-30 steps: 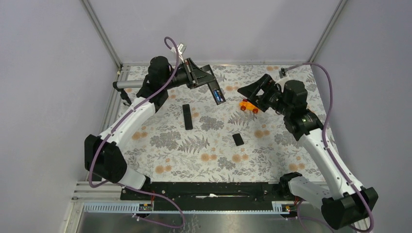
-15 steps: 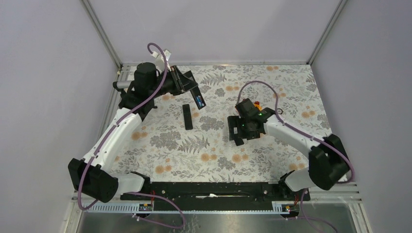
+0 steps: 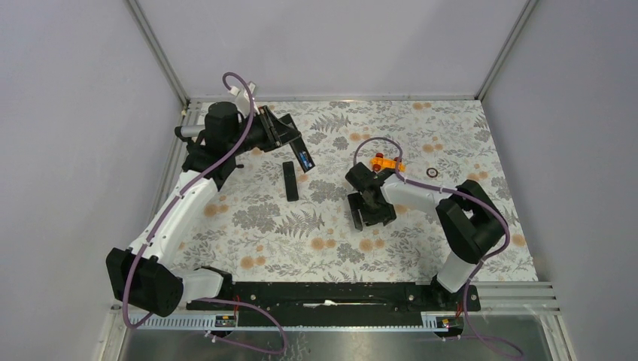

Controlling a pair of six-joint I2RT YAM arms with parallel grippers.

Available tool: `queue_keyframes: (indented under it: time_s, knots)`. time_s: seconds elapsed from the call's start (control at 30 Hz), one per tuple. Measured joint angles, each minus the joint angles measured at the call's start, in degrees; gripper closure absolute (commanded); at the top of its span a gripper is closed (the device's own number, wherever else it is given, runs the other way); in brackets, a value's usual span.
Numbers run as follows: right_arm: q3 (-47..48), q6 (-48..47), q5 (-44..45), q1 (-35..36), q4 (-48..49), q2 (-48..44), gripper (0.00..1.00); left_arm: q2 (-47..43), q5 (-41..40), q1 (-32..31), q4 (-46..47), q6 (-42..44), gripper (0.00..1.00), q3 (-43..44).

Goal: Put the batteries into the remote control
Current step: Pick up the battery cover at the center of the board.

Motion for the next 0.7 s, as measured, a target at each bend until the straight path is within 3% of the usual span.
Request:
queue_keyframes:
  time_s: [0.37,0.7]
  knots:
    - [1.40,0.02,-0.83,-1.97,1.90,2.51,0.35,0.04,1.51,0.57,1.95,-1.09,1.00,0.00]
    - [1.40,-0.76,-0.85,-2.71,3.98,2.67,0.63,1.99,3.41,0.87,3.56,-2.60,1.00,0.00]
